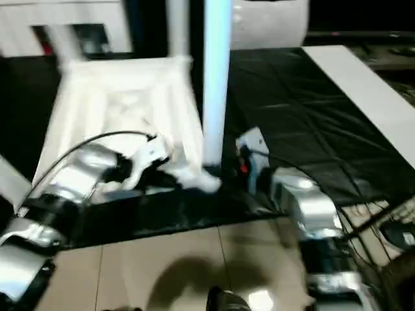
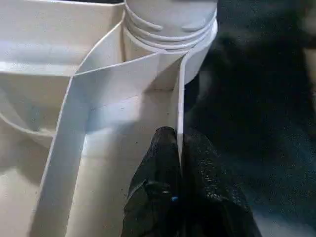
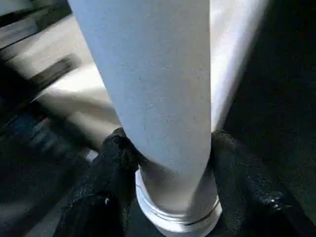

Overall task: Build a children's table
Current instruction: Rotate leg to tighten

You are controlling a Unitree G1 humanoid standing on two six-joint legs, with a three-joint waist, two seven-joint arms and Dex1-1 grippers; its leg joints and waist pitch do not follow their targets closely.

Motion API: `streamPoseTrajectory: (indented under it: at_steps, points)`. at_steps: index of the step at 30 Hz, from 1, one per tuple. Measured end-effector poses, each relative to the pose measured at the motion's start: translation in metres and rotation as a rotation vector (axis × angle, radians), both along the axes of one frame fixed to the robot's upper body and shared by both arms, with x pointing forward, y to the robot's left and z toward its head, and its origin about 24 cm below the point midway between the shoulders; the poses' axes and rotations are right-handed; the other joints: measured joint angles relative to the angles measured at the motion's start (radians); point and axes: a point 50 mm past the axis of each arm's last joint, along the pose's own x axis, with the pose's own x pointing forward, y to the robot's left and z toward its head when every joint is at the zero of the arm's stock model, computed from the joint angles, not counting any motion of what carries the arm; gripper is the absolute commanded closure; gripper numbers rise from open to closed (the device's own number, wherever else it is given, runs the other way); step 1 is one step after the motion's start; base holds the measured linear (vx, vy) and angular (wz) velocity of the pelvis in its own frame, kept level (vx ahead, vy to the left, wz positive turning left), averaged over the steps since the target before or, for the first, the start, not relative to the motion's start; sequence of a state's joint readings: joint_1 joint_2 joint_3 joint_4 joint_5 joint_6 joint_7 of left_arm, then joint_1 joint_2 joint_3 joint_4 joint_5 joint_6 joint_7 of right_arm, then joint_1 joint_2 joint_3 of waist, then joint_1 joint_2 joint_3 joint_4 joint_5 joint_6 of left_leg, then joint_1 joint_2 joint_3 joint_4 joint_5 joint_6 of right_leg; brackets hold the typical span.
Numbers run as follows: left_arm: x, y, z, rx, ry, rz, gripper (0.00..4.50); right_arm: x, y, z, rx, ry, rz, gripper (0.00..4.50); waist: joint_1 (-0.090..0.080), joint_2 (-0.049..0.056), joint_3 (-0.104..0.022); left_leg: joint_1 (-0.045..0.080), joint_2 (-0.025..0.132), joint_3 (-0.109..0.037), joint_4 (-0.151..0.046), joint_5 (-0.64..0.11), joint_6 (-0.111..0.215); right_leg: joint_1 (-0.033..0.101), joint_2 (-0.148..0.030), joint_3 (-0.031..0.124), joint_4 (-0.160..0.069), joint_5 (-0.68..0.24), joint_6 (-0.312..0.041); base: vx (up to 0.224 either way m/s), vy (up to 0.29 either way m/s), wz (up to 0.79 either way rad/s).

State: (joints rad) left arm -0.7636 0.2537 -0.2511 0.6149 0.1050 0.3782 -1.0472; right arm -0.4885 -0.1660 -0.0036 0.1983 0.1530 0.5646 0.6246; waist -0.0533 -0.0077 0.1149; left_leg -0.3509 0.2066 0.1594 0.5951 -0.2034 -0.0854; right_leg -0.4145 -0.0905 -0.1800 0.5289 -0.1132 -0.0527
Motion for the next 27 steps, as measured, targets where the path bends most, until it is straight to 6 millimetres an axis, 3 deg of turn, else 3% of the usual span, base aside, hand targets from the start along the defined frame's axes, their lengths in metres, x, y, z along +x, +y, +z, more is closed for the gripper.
streamPoseTrajectory:
  at_steps: [5, 7, 12, 17, 24, 27]
  points:
    - [0.007, -0.014, 0.002, -0.013, -0.03, 0.119, 4.5, 0.011, 0.016, 0.003, 0.005, -0.016, -0.222, 2.54, -0.021, 0.001, 0.0, -0.004, -0.001, -0.003, 0.001, 0.0, 0.001, 0.0, -0.001, -0.002, -0.007, 0.0, 0.0, 0.0, 0.0, 0.0]
    - [0.007, -0.015, 0.003, -0.018, -0.034, 0.124, 4.5, 0.011, 0.017, 0.004, 0.01, -0.027, -0.243, 2.0, -0.023, 0.001, 0.0, -0.007, -0.002, -0.004, 0.001, -0.002, 0.003, -0.001, -0.001, 0.0, -0.006, 0.0, 0.0, 0.0, 0.0, 0.0]
    - [0.007, -0.016, 0.006, -0.019, -0.054, 0.109, 4.5, 0.011, 0.018, 0.007, 0.006, -0.053, -0.238, 1.52, -0.02, 0.001, 0.0, -0.013, -0.002, -0.004, -0.001, -0.002, 0.009, -0.007, -0.001, 0.004, 0.002, 0.01, 0.003, 0.0, 0.0, 0.0]
    - [0.006, -0.012, 0.009, -0.011, -0.079, 0.071, 4.5, 0.007, 0.015, 0.007, -0.001, -0.086, -0.187, 1.06, -0.01, 0.001, 0.0, -0.018, -0.001, -0.003, -0.003, -0.002, 0.009, -0.02, 0.001, 0.006, 0.013, 0.006, -0.002, 0.0, 0.0, 0.0]
    - [0.001, 0.004, 0.008, 0.01, -0.084, -0.024, 4.5, -0.003, 0.001, 0.004, -0.01, -0.08, -0.032, 0.43, 0.012, 0.001, 0.0, -0.017, -0.001, -0.003, -0.001, -0.001, 0.008, -0.021, 0.001, 0.006, 0.014, 0.006, -0.003, 0.0, 0.0, 0.0]
    - [-0.004, 0.011, 0.008, 0.024, -0.084, -0.132, 4.5, -0.006, -0.017, 0.007, -0.039, -0.084, 0.068, 0.28, 0.031, 0.002, 0.0, -0.017, -0.001, -0.003, 0.0, -0.001, 0.008, -0.021, 0.001, 0.007, 0.014, 0.006, -0.003, 0.0, 0.0, 0.0]
